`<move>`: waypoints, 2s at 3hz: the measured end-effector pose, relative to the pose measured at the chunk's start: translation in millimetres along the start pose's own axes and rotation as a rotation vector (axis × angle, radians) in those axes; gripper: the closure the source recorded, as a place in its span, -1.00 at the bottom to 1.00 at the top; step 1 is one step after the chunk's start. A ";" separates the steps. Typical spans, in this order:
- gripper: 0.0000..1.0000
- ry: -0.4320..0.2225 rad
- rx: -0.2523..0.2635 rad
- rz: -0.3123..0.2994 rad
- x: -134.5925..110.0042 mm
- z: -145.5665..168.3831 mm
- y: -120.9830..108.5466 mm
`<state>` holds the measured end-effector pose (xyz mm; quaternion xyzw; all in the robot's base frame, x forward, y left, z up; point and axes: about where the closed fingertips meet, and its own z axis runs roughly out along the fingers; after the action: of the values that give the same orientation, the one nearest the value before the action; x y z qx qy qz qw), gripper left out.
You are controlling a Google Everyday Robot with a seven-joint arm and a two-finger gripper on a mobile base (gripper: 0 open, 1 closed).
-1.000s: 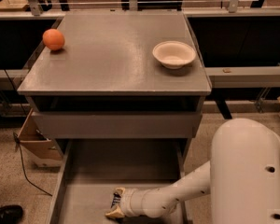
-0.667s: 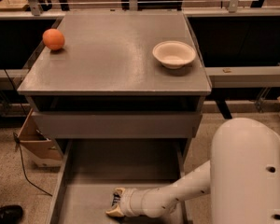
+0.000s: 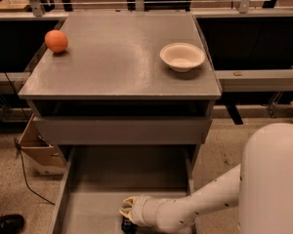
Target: Pick rxbar blueberry from middle drawer and place on counter
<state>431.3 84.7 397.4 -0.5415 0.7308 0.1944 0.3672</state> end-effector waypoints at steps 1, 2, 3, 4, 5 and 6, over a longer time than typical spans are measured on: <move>1.00 -0.003 0.029 -0.033 -11.0 -27.0 -3.1; 1.00 -0.003 0.070 -0.087 -30.6 -63.5 -11.3; 1.00 -0.002 0.069 -0.087 -30.6 -63.4 -11.3; 0.63 0.029 0.024 -0.098 -22.2 -49.0 -9.0; 0.17 0.070 -0.011 -0.099 -7.1 -37.9 -5.9; -0.30 0.099 -0.027 -0.095 6.2 -32.2 -2.3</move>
Offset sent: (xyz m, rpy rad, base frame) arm -0.0114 -0.0432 0.0998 -0.0581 -0.1510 0.0070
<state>422.0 58.0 414.1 -0.5895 0.7188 0.1599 0.3321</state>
